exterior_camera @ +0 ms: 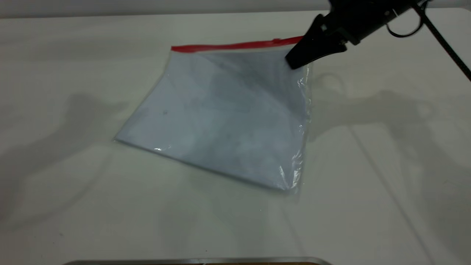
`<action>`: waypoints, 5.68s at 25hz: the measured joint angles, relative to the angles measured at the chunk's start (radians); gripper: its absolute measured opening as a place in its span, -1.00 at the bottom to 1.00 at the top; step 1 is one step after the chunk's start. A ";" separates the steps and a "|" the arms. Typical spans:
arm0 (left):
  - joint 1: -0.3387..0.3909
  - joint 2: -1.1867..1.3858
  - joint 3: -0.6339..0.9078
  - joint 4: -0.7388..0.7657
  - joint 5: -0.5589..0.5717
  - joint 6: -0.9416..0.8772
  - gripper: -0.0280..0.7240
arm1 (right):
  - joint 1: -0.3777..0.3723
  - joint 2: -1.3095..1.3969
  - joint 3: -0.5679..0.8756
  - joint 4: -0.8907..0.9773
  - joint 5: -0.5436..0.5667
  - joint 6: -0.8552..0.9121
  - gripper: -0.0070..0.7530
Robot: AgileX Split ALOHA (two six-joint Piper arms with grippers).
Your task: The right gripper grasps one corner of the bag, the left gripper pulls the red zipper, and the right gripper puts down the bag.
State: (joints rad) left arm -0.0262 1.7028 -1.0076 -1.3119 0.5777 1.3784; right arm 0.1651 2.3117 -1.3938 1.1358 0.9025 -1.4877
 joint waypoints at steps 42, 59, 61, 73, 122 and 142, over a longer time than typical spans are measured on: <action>-0.305 0.717 -0.784 0.166 0.420 0.013 0.35 | 0.016 -0.052 -0.045 -0.045 0.076 -0.024 -0.89; -0.305 0.717 -0.784 0.165 0.375 0.015 -0.08 | 0.016 -0.052 -0.046 -0.046 0.078 -0.024 -0.89; -0.305 0.717 -0.784 0.165 0.383 0.015 0.02 | 0.016 -0.052 -0.046 -0.046 0.078 -0.024 -0.89; -0.305 0.717 -0.784 0.167 0.425 0.014 0.21 | 0.034 -0.052 -0.046 -0.045 0.087 -0.085 -0.89; -0.224 0.717 -0.786 0.202 0.347 0.042 -0.73 | -0.127 -0.052 -0.046 0.109 0.154 -0.111 -0.89; -0.028 0.717 -0.786 0.370 0.405 -0.083 -0.70 | -0.188 -0.052 -0.046 0.174 0.130 -0.135 -0.89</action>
State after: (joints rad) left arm -0.0539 2.4199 -1.7933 -0.9424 0.9827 1.2958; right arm -0.0226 2.2597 -1.4395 1.3103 1.0329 -1.6227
